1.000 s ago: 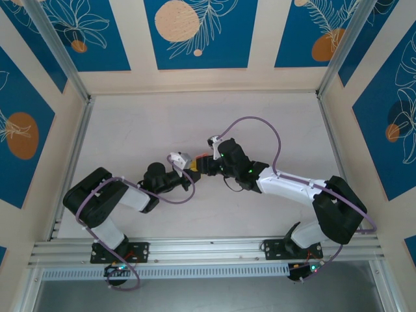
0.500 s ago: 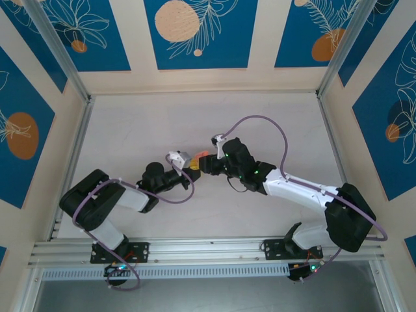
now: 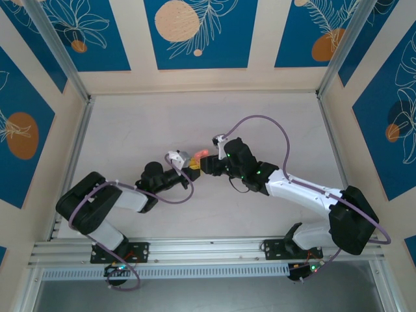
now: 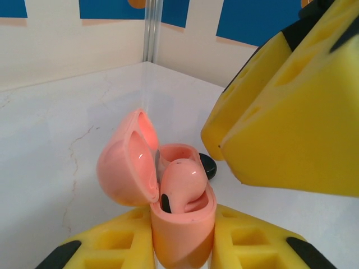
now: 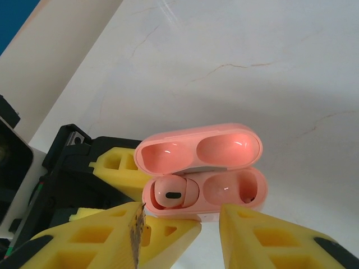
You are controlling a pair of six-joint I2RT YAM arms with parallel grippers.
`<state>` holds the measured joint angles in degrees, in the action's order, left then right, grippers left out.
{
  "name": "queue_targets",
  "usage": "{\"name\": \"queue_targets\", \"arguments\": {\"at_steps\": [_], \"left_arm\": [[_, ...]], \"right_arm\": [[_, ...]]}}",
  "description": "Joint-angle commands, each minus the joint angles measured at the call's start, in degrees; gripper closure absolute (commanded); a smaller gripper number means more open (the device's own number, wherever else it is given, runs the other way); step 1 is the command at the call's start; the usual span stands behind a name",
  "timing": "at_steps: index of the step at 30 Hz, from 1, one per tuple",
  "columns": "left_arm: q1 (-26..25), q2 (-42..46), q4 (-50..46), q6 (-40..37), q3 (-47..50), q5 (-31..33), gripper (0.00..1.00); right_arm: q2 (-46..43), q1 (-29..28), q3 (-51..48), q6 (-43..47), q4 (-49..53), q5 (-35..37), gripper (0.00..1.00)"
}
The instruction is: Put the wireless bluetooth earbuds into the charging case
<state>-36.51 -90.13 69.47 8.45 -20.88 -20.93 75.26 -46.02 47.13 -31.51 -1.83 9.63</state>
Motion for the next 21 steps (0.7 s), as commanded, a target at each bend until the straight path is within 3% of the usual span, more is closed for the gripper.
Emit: {"name": "queue_targets", "arguments": {"at_steps": [1, 12, 21], "left_arm": [[-0.3, 2.2, -1.8, -2.3, 0.3, 0.2, 0.77], [0.0, 6.1, -9.2, -4.7, -0.4, 1.2, 0.76], [1.6, 12.0, -25.8, -6.8, -3.0, 8.0, 0.77]], "right_arm": [[-1.1, 0.4, 1.8, 1.3, 1.2, -1.7, 0.59], [-1.2, 0.9, 3.3, 2.1, 2.2, -4.3, 0.59], [1.2, 2.8, 8.8, 4.6, 8.0, -9.4, 0.60]]}}
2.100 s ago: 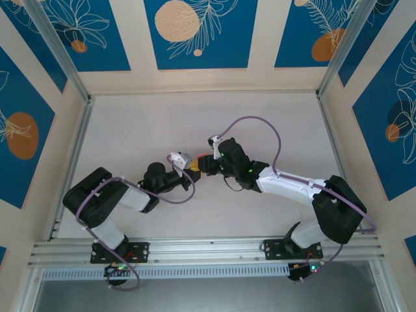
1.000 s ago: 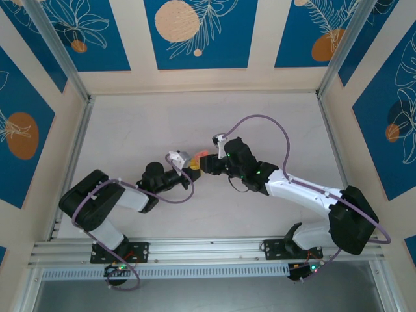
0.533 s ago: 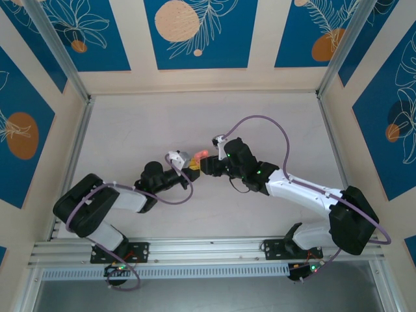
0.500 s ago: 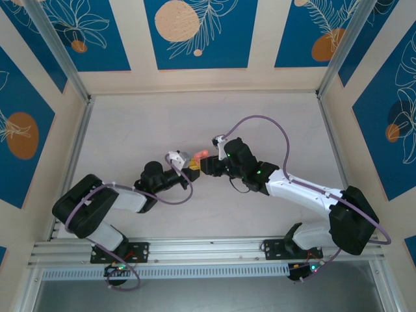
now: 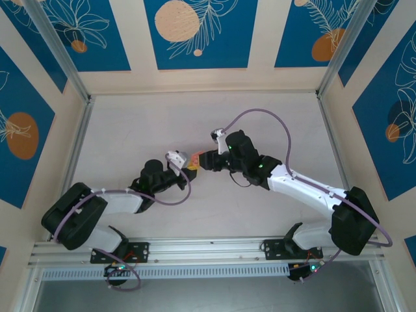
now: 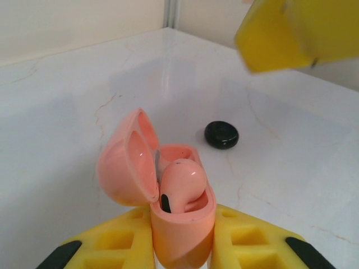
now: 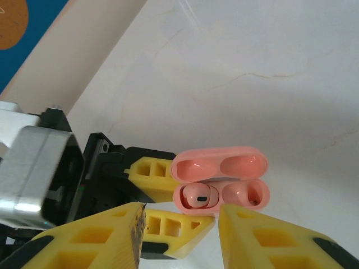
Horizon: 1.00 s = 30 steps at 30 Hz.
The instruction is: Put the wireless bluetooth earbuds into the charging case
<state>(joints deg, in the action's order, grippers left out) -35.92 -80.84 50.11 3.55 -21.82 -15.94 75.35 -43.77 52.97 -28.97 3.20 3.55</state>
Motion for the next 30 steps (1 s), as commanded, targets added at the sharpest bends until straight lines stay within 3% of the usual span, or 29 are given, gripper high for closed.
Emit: {"name": "queue_targets", "arguments": {"at_steps": [1, 20, 30], "left_arm": [[1.6, 3.6, -8.0, -1.9, -2.2, 3.3, 0.77], [17.6, 27.0, -36.4, 3.9, 0.5, 7.1, 0.77], [19.4, 31.4, -46.8, 5.7, -1.6, 10.5, 0.77]], "right_arm": [[1.8, 0.8, 3.8, 2.5, 3.8, -4.0, 0.59], [23.7, 4.1, 32.3, 11.9, 30.4, -11.0, 0.60], [41.1, 4.2, 50.6, 13.1, 46.9, -8.2, 0.60]]}}
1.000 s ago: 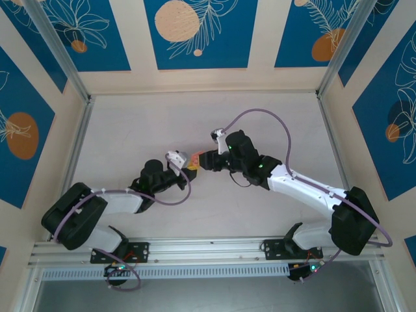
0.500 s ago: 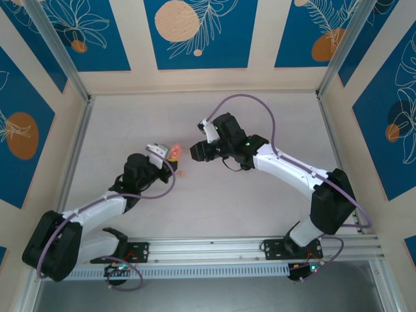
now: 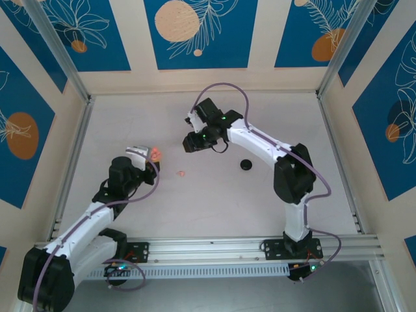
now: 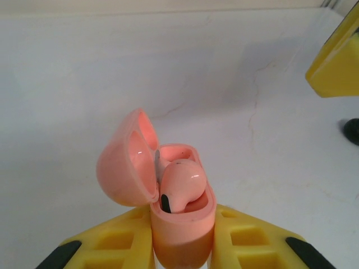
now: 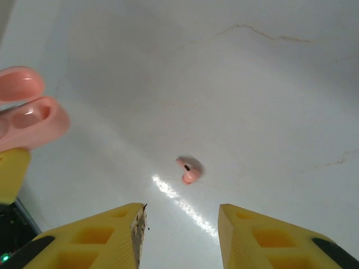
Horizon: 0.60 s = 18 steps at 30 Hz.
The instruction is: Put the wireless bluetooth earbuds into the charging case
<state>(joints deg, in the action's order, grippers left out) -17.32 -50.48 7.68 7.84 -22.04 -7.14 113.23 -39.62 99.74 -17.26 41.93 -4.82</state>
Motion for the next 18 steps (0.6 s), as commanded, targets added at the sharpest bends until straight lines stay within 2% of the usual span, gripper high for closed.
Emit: {"name": "queue_targets", "arguments": {"at_steps": [1, 7, 18], "left_arm": [[0.8, 1.3, -5.0, 1.6, -1.6, 1.9, 0.77], [0.8, 2.4, -6.6, 1.7, -1.8, 2.7, 0.77], [0.9, 2.9, -6.2, 1.9, -1.8, 2.7, 0.76]], "right_arm": [[4.7, 0.1, 5.3, 1.7, 9.0, 0.0, 0.60], [11.3, -0.5, 11.2, -0.3, 13.2, -2.3, 0.59], [16.2, -3.5, 11.1, -5.4, 13.4, -4.9, 0.59]]}}
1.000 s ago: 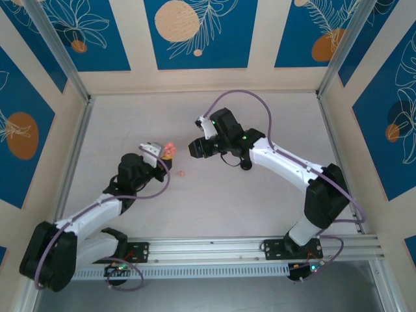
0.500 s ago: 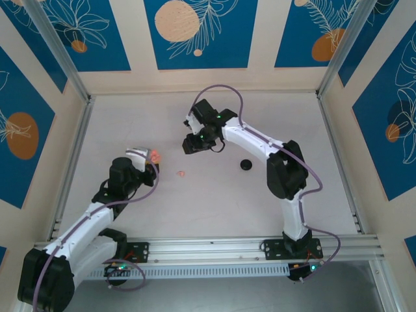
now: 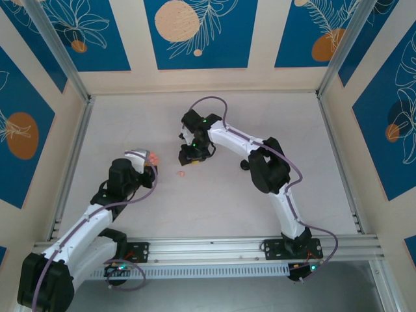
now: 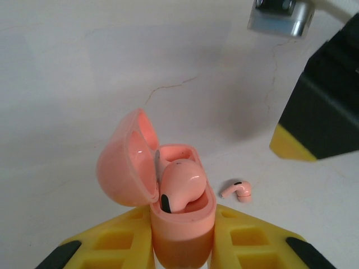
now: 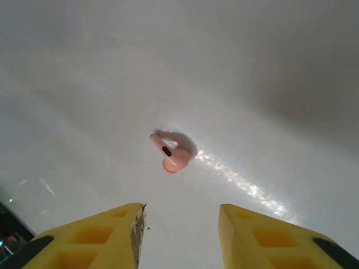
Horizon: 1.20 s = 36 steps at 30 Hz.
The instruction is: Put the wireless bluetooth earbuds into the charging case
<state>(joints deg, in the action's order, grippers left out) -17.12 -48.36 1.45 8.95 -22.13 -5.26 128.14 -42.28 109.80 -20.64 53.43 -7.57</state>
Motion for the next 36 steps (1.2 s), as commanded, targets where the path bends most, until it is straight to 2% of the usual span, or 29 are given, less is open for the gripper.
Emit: {"name": "queue_targets", "arguments": {"at_steps": [1, 11, 36], "left_arm": [[0.7, 0.7, 0.0, 0.8, -1.7, 0.7, 0.77], [0.7, 0.7, 0.3, 1.3, -1.8, 0.8, 0.76], [0.8, 0.2, 0.0, 1.3, -2.3, 0.7, 0.76]], "right_arm": [[1.6, -1.0, 1.1, -2.2, 2.0, -2.3, 0.59], [5.6, -2.5, 2.4, -3.0, 0.9, -4.9, 0.61], [9.9, -2.7, 4.3, -2.7, -0.3, -1.8, 0.67]]}}
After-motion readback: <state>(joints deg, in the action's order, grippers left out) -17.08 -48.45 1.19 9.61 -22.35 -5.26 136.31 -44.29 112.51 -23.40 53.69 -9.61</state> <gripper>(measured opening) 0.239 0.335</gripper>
